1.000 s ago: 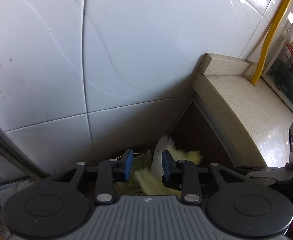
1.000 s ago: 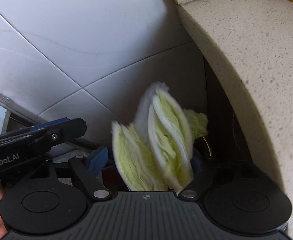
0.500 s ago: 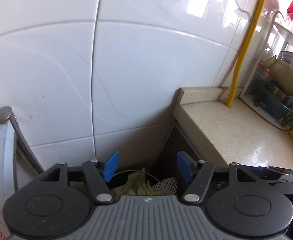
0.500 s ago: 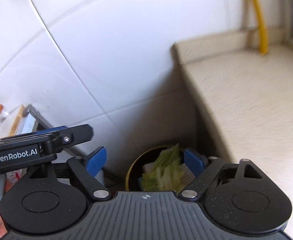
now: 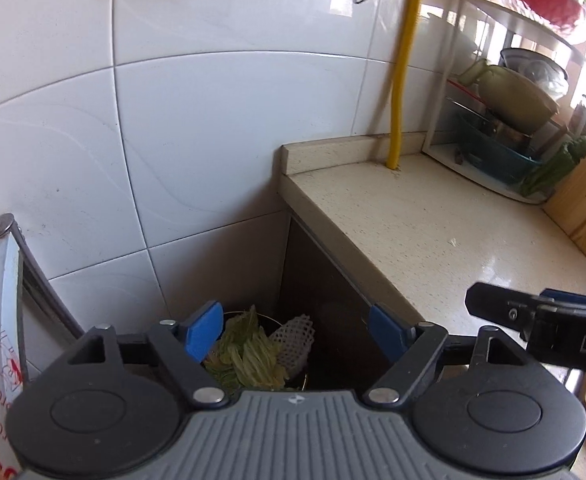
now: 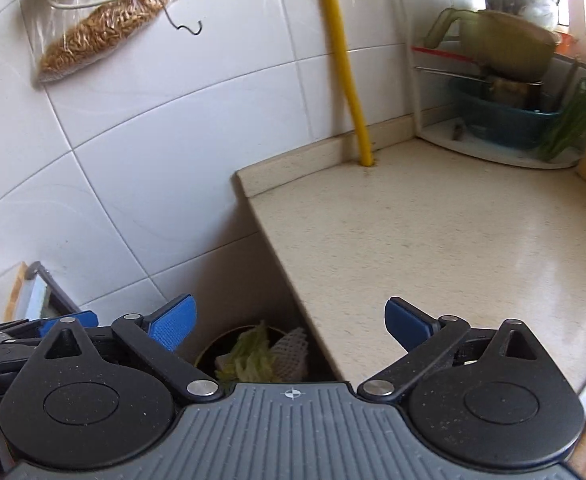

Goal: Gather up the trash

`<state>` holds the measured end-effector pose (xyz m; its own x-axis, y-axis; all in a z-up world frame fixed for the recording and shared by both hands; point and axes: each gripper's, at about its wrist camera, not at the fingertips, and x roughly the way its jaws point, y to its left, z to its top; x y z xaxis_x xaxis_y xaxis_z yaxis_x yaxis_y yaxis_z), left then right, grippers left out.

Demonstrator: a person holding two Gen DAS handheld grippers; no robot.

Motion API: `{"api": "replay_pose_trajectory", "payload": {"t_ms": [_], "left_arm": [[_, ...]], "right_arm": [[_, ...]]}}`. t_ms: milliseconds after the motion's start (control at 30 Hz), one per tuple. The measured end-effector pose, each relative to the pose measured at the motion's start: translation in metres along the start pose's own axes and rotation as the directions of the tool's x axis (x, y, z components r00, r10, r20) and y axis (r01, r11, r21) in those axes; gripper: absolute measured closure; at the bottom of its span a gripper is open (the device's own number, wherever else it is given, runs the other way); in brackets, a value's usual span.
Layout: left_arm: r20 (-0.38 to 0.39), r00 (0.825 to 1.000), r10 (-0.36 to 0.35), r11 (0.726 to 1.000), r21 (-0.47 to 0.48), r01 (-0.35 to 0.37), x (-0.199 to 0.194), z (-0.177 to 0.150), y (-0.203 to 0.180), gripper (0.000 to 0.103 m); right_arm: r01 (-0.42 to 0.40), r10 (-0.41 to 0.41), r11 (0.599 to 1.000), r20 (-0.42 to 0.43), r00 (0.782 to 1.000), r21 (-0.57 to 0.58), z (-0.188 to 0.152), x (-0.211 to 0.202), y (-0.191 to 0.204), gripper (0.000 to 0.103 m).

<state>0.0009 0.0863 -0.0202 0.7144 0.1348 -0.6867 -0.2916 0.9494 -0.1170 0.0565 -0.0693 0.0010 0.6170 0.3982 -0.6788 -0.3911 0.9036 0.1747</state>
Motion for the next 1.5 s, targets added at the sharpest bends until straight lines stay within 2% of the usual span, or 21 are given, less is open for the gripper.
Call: {"api": "replay_pose_trajectory", "payload": {"t_ms": [33, 133, 333, 467, 933, 1033, 1200, 1500], "left_arm": [[0.001, 1.000, 0.007, 1.000, 0.009, -0.007, -0.004, -0.002, -0.005, 0.013], [0.006, 0.999, 0.044, 0.999, 0.028, -0.045, -0.017, -0.008, -0.018, 0.005], [0.028, 1.000, 0.010, 1.000, 0.000, -0.010, -0.041, -0.024, -0.023, 0.005], [0.032, 0.999, 0.039, 0.999, 0.010, -0.039, -0.053, -0.035, -0.026, 0.005], [0.040, 0.999, 0.028, 0.998, -0.051, -0.026, -0.083, -0.050, -0.030, 0.005], [0.042, 0.998, 0.045, 0.997, -0.062, -0.042, -0.087, -0.051, -0.033, 0.001], [0.077, 0.994, 0.073, 0.997, -0.045, -0.070, -0.097, -0.056, -0.040, 0.001], [0.041, 0.995, 0.094, 0.995, -0.047, -0.092, -0.096, -0.067, -0.039, 0.001]], "right_arm": [[0.010, -0.010, 1.000, -0.005, 1.000, 0.005, -0.003, -0.003, -0.004, 0.001], [0.037, -0.037, 0.999, -0.008, 0.999, 0.018, -0.015, -0.016, -0.013, 0.001], [0.063, -0.063, 0.998, 0.011, 0.998, 0.027, -0.032, -0.049, -0.023, 0.000], [0.062, -0.062, 0.998, 0.026, 0.998, 0.013, -0.039, -0.065, -0.022, 0.000], [0.042, -0.042, 0.999, 0.047, 0.998, 0.001, -0.053, -0.092, -0.025, 0.000], [0.036, -0.037, 0.999, 0.053, 0.998, 0.006, -0.055, -0.097, -0.028, 0.000], [0.032, -0.033, 0.999, 0.063, 0.997, 0.017, -0.057, -0.105, -0.032, 0.000], [0.026, -0.027, 1.000, 0.043, 0.999, 0.009, -0.065, -0.109, -0.033, 0.000]]}}
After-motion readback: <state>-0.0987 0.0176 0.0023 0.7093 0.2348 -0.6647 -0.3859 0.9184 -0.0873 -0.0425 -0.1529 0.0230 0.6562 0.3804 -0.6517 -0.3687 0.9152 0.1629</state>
